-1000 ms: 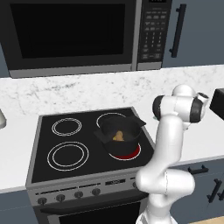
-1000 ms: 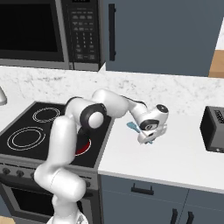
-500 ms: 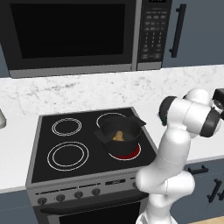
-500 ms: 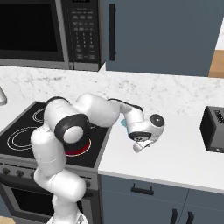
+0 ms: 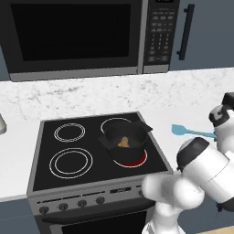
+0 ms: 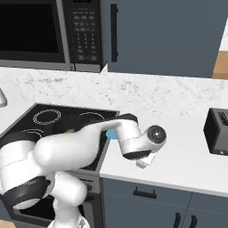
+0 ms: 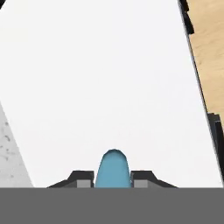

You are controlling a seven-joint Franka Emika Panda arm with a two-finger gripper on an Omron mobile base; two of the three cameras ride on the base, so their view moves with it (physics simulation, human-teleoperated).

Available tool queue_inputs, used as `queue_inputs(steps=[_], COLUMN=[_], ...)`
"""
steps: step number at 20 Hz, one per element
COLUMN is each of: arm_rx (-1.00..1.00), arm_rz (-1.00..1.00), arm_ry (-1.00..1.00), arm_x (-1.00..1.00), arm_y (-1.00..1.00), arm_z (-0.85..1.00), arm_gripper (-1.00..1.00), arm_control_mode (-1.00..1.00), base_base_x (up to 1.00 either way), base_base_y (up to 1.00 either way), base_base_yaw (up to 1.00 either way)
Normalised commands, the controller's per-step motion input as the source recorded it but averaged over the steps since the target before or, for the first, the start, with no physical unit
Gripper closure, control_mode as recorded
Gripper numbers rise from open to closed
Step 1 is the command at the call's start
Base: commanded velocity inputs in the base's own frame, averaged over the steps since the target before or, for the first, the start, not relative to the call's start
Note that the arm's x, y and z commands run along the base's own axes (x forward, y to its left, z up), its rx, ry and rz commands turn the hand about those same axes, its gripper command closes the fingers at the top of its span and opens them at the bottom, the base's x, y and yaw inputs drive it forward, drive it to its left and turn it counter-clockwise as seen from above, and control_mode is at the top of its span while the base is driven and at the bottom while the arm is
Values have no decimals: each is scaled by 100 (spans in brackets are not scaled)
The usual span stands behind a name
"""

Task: Put the sweet potato and squash in the pot. Retrieve the spatula and lightly stir the vegetables in the pot.

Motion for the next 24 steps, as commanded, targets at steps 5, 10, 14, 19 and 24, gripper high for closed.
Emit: queue_inputs(steps=[5,10,14,19,24], arm_rx=[-28,-23,-15,-17,-24], arm_rz=[24,4,0,0,0], arm_ry=[3,15,18,6,10], arm_x=[-61,-21,-9,-37,-4], arm_y=[39,47,21,12,94], arm_z=[100,100,100,100,100], arm_gripper=[100,100,100,100,100], arm_control_mode=[-100,-100,-100,-100,-100], base_base_x=[0,0,0,0,0], base_base_y=[0,0,0,0,0], base_base_yaw=[0,0,0,0,0])
